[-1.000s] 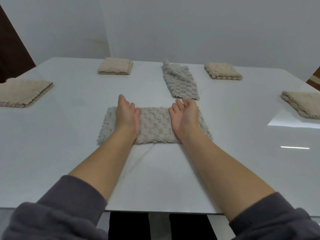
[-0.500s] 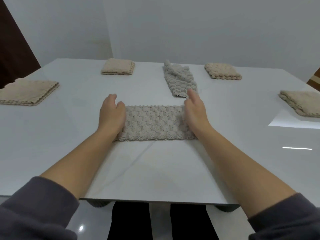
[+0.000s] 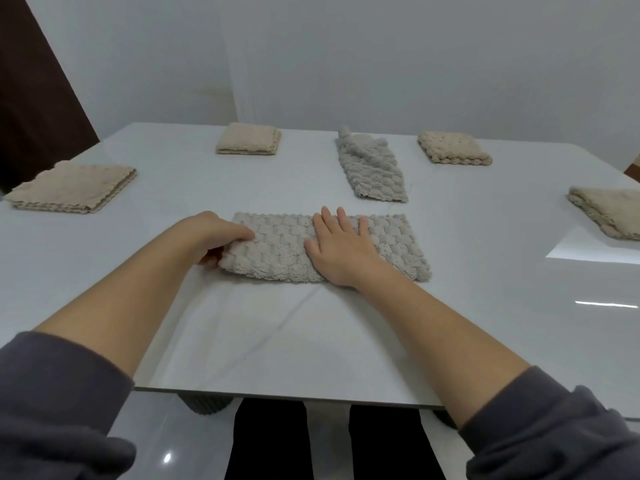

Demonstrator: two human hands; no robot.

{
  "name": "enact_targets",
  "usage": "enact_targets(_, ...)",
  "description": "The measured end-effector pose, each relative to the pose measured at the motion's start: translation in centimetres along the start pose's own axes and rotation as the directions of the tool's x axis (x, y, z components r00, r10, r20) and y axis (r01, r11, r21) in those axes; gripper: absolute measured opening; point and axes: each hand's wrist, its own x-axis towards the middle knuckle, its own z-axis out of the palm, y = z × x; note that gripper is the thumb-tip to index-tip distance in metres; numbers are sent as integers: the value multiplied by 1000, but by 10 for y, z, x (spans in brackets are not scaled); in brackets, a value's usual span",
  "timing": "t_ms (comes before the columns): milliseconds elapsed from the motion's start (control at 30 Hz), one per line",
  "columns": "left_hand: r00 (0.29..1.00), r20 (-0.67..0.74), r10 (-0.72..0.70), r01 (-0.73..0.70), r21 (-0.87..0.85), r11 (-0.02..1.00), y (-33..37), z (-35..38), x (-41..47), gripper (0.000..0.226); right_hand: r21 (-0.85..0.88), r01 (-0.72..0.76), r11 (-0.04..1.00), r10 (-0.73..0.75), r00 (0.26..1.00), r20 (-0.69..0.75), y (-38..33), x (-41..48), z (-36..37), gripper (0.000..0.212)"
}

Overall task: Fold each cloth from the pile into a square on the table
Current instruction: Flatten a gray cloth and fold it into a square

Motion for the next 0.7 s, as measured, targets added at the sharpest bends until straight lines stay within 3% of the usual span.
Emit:
enact_targets(133, 993, 112, -24, 43, -169, 985, -6, -4, 8, 22, -10, -17, 1000, 18, 1000, 16, -3, 1, -1, 62)
enact_targets(333, 996, 91, 2, 26, -306, 952, -26, -21, 18, 24, 22, 8, 1000, -8, 1000, -1, -27, 8, 5, 63)
enact_targets(467, 998, 11, 66, -63, -177, 982, -35, -17, 16, 20, 19, 3, 1000, -3, 1000, 7, -30, 10, 5, 63)
enact_targets(600, 991, -84, 105, -112, -88, 990, -35, -13, 17, 31, 32, 27, 999, -27, 1000, -13, -31, 8, -3, 62)
enact_targets(700, 974, -160, 157, -146, 83, 986, -33, -10, 17, 43, -21, 46, 999, -46, 999, 2, -35, 3, 2, 61)
